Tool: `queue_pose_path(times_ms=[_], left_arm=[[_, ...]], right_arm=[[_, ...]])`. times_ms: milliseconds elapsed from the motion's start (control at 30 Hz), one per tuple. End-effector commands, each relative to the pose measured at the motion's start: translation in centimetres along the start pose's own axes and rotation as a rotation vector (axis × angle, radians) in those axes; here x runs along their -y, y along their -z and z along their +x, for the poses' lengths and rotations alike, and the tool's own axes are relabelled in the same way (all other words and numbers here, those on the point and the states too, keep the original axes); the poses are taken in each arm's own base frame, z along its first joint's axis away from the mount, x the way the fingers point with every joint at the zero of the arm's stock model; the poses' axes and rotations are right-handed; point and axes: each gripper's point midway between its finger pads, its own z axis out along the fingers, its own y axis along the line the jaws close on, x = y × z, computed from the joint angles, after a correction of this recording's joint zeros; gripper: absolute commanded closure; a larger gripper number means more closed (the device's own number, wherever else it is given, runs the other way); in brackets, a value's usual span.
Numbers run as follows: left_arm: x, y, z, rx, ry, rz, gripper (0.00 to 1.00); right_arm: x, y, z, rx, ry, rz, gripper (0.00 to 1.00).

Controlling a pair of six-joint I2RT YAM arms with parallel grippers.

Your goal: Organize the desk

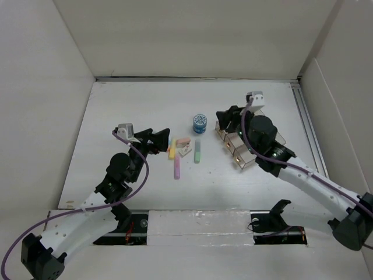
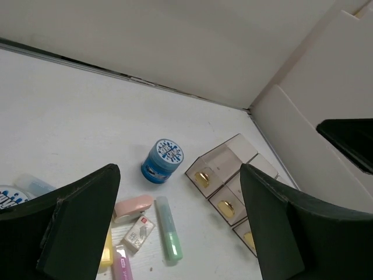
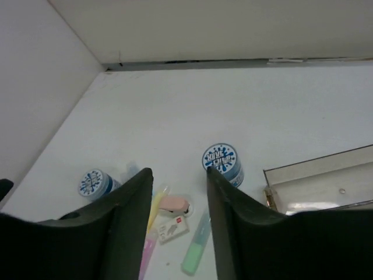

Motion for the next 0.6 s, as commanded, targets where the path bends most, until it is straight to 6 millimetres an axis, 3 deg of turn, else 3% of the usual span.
queue_pose_path(times_ms=[0, 33, 133, 233, 300, 333, 367, 400, 433, 533, 567], left_arm=[[0.9, 0.0, -1.2, 0.051, 0.023, 0.036, 0.20], [0.8, -0.1, -1.2, 0.052, 0.023, 0.031, 0.20], [0.7, -0.1, -1.4, 0.044, 0.019, 0.018, 0.18], [0.5, -0.1, -1.1, 0.042, 0.015, 0.012, 0.18], [0.4, -0.4, -0.9, 0.038, 0.015, 0.005, 0.19], [0.7, -0.4, -1.1, 0.038, 0.018, 0.013, 0.20], [0.7, -0.5, -0.9, 0.027, 0.014, 0.013, 0.23], [0.8, -0.6, -0.8, 0.023, 0.014, 0.017, 0.27], [0.7, -0.7, -0.5, 0.019, 0.012, 0.016, 0.33], [0.8, -1.0, -0.5, 0.014, 0.012, 0.009, 0.67], [0.7, -1.0, -0.3, 0.002, 0.006, 0.005, 0.87]], right_arm=[[-0.5, -2.6, 3.1, -0.138, 0.055, 0.022, 0.55], [-1.2, -3.2, 2.7, -0.142, 0.051, 0.003, 0.79], [-1.7, -4.8, 4.5, -0.185, 0.068, -0.015, 1.00], [-0.6, -6.1, 5.9, -0.225, 0.079, 0.040, 1.00], [0.1, -7.1, 5.7, -0.239, 0.080, 0.065, 1.00], [0.7, -8.2, 6.6, -0.261, 0.090, 0.084, 0.97], [0.8, -8.9, 6.3, -0.277, 0.092, 0.097, 0.94], [2.3, -9.3, 6.9, -0.311, 0.100, 0.137, 0.87], [2.8, -9.9, 7.3, -0.334, 0.104, 0.154, 0.71], [3.8, -12.0, 9.5, -0.425, 0.112, 0.162, 0.40], [4.6, -12.8, 11.3, -0.472, 0.116, 0.169, 0.38]])
